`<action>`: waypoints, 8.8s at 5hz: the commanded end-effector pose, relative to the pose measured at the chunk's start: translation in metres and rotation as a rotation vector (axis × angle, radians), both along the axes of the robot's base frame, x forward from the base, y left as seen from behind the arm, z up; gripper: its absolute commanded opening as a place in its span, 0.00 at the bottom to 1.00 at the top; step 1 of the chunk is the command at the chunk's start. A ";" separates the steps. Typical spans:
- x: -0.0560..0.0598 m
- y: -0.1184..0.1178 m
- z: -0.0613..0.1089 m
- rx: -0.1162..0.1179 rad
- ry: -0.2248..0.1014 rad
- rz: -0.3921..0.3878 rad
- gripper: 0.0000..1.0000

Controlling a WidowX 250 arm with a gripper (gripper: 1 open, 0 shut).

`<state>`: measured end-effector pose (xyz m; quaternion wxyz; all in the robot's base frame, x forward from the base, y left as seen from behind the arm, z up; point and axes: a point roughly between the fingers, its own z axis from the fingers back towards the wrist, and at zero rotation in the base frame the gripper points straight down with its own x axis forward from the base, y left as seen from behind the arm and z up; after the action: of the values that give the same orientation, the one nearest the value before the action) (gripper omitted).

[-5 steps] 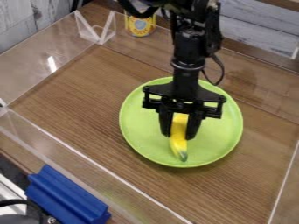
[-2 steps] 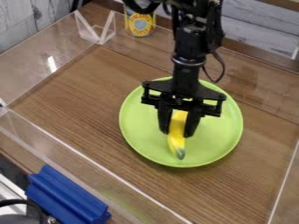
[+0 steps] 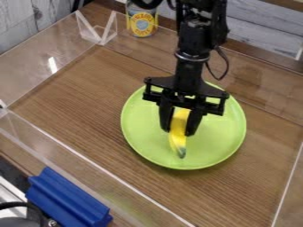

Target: Remove the banana from inside the green plate and put it on the table

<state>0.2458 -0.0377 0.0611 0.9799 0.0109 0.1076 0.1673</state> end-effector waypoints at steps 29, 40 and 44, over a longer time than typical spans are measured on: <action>0.038 0.200 0.021 -0.104 -0.132 -0.038 1.00; 0.111 0.232 0.005 -0.135 -0.202 -0.215 0.00; 0.119 0.232 0.008 -0.115 -0.218 -0.238 1.00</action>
<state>0.3549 0.1912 0.0386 0.9953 -0.0701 0.0469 0.0485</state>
